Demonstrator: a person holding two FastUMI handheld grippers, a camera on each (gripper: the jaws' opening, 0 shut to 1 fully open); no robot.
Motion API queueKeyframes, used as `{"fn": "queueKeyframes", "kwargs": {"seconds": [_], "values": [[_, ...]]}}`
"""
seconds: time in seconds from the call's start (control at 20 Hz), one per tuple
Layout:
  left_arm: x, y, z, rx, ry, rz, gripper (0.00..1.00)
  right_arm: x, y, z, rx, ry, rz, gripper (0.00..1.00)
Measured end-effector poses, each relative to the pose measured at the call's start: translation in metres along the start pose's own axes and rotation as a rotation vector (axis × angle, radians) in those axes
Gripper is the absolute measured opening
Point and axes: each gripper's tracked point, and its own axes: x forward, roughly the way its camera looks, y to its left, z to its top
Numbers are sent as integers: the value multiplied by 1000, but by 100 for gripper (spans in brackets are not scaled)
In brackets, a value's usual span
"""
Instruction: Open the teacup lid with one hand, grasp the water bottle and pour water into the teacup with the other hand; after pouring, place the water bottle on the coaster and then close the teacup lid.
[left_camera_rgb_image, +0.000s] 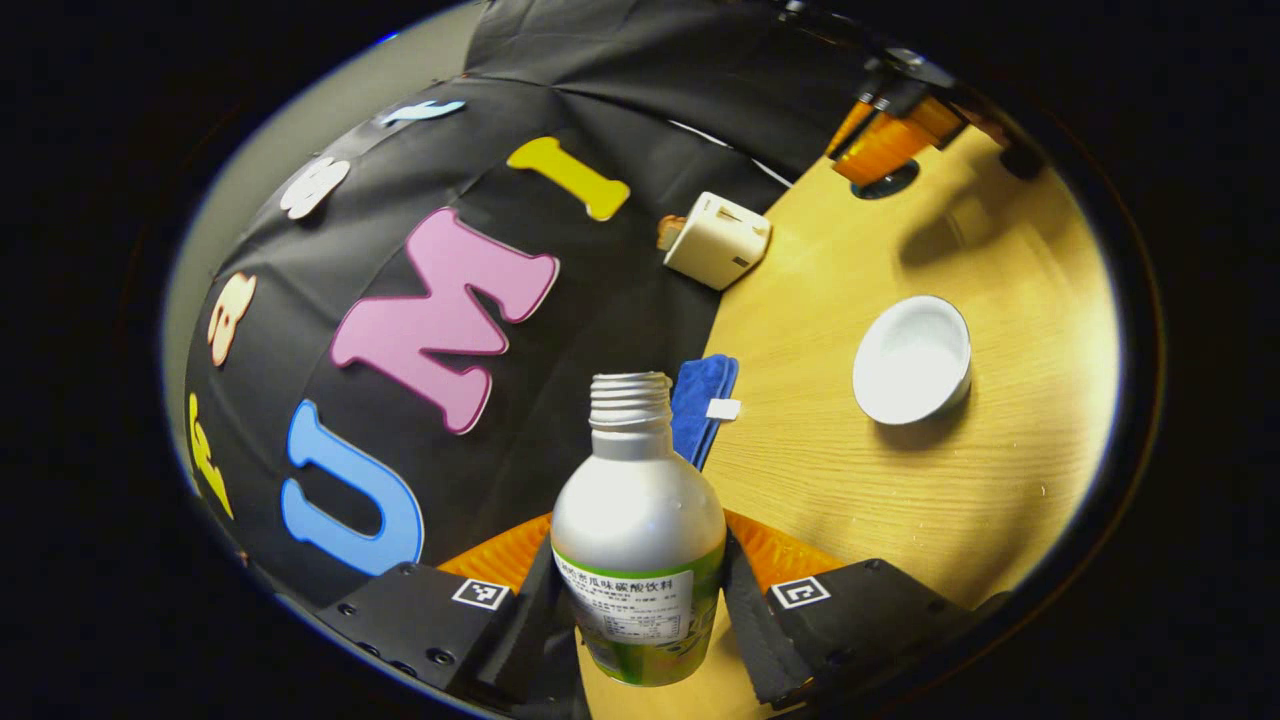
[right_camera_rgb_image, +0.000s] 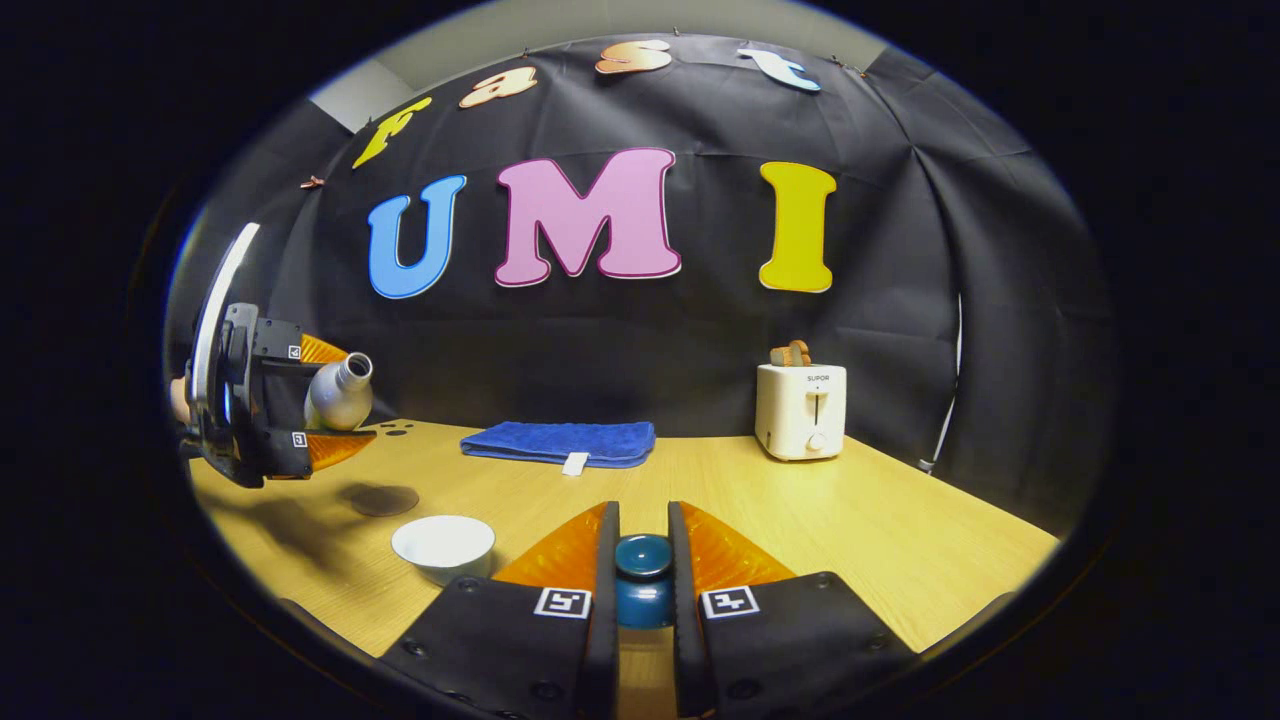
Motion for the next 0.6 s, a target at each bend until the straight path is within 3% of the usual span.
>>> {"fn": "queueKeyframes", "kwargs": {"seconds": [0.35, 0.6], "values": [[10, -17, 10, 256, 2, -77, 80, -2, -5, 0, -1, -2, -9, 25], [11, -28, 14, 386, 3, -131, 80, -2, -6, 0, -1, -2, -9, 25]]}}
